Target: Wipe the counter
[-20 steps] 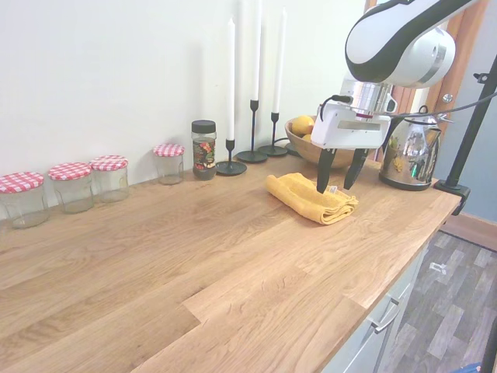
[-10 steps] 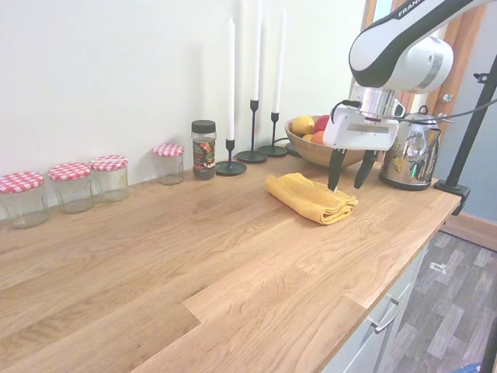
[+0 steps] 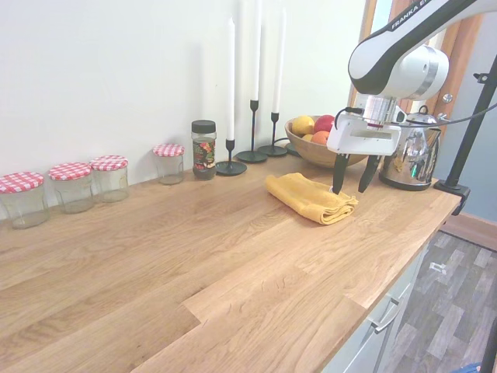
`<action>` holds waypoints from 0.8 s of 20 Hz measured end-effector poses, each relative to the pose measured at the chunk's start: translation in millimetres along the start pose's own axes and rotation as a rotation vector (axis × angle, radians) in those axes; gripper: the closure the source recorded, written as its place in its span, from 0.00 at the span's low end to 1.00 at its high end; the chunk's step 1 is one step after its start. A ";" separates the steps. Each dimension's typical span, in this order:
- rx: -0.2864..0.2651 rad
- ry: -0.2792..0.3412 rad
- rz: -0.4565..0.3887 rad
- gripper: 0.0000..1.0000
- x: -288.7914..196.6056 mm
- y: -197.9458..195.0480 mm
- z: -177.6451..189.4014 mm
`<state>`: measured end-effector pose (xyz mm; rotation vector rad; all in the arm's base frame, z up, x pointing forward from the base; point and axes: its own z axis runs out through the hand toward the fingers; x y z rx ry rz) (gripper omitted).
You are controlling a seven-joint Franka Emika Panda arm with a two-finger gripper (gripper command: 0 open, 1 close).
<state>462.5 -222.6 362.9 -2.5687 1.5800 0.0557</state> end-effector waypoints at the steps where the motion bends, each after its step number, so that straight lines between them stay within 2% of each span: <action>1: -0.002 -0.002 0.001 0.00 1.0 0.5 1.3; 2: -0.002 -0.003 0.002 0.00 1.5 0.8 1.9; 3: -0.002 -0.003 0.002 1.00 1.6 0.8 2.1; 16: -0.011 -0.022 0.007 1.00 2.1 1.3 11.3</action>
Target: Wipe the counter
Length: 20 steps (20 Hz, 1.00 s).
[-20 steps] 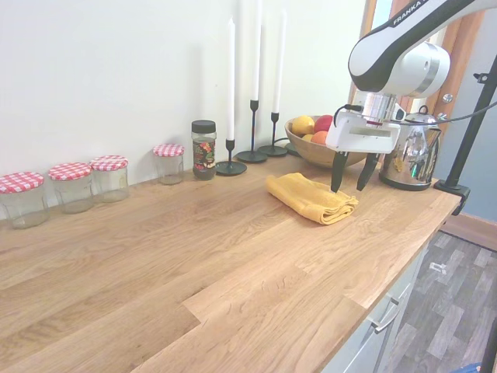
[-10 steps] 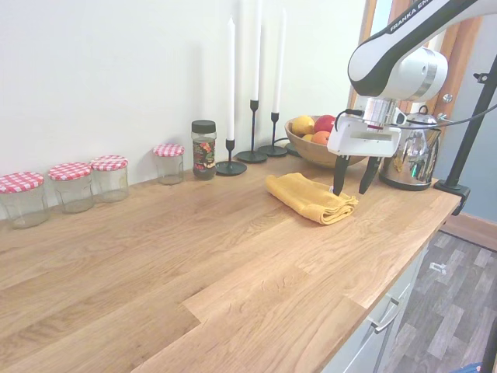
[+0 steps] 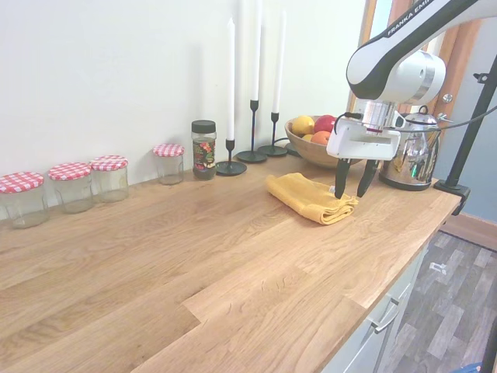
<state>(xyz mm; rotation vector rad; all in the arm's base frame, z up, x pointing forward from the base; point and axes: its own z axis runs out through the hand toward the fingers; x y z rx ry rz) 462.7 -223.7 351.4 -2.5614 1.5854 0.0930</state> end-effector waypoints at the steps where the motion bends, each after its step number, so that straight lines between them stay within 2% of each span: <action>1: -0.001 -0.002 0.001 1.00 0.2 0.1 1.2; 20: 0.014 -0.015 -0.005 1.00 7.0 10.5 2.9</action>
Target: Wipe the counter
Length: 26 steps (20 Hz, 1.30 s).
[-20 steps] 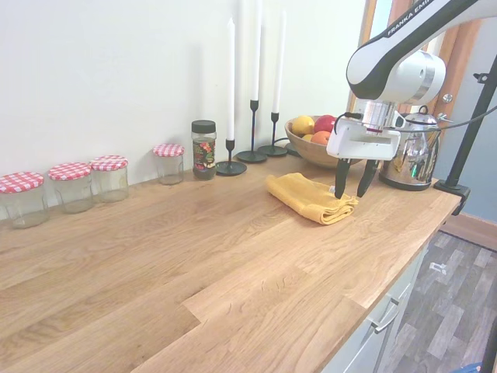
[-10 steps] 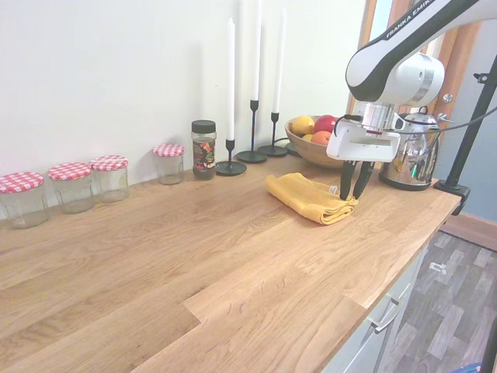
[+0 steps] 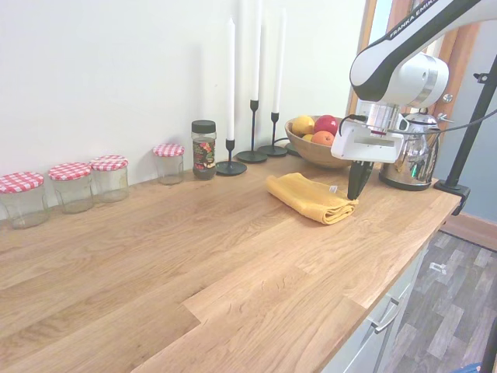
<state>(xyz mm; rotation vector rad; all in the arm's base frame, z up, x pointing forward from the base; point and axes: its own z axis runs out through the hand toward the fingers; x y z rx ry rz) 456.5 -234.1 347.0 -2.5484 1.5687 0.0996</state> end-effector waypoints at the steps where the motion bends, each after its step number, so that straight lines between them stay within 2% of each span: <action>1: 0.000 0.000 -0.003 1.00 -0.1 -0.1 -0.1; 4: 0.000 -0.002 -0.017 1.00 -5.7 -3.5 0.4; 8: -0.009 0.000 -0.078 1.00 -40.0 -19.7 8.1; 11: -0.016 0.025 -0.121 1.00 -75.7 -31.7 11.5; 14: 0.006 0.065 -0.145 1.00 -96.6 -32.2 -0.9; 17: 0.030 0.081 -0.150 1.00 -104.1 -27.5 -15.4; 26: 0.028 0.096 -0.183 1.00 -125.5 -25.7 -20.5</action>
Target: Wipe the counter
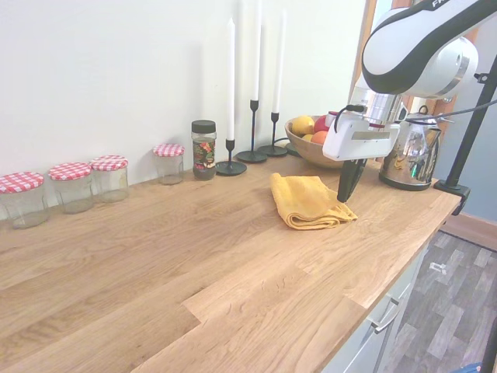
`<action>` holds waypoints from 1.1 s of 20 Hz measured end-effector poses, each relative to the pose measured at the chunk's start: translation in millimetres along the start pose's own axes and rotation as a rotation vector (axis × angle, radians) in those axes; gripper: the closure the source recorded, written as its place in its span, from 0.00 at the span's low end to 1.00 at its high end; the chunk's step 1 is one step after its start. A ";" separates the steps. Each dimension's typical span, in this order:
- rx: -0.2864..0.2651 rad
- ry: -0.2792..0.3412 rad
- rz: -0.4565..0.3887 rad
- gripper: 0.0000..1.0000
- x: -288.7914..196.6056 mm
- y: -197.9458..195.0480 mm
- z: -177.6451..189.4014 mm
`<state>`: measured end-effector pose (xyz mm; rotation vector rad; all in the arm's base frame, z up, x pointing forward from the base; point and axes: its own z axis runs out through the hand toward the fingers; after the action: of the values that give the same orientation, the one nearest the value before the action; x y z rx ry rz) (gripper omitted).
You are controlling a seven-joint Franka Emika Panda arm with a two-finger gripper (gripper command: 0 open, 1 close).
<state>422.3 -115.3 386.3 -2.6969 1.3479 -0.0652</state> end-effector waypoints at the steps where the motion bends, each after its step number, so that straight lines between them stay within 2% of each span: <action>1: 0.000 0.001 -0.001 1.00 -1.0 -0.1 -0.4; 3: 0.000 0.002 -0.005 1.00 -3.8 -0.9 -1.7; 4: 0.000 0.002 -0.007 0.00 -5.3 -1.8 -3.1; 11: 0.008 0.008 -0.012 0.00 -16.5 -5.4 -20.5; 22: 0.003 0.003 0.000 0.00 -22.7 -7.9 -25.2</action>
<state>412.5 -94.8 412.6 -2.6951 1.3478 -0.0711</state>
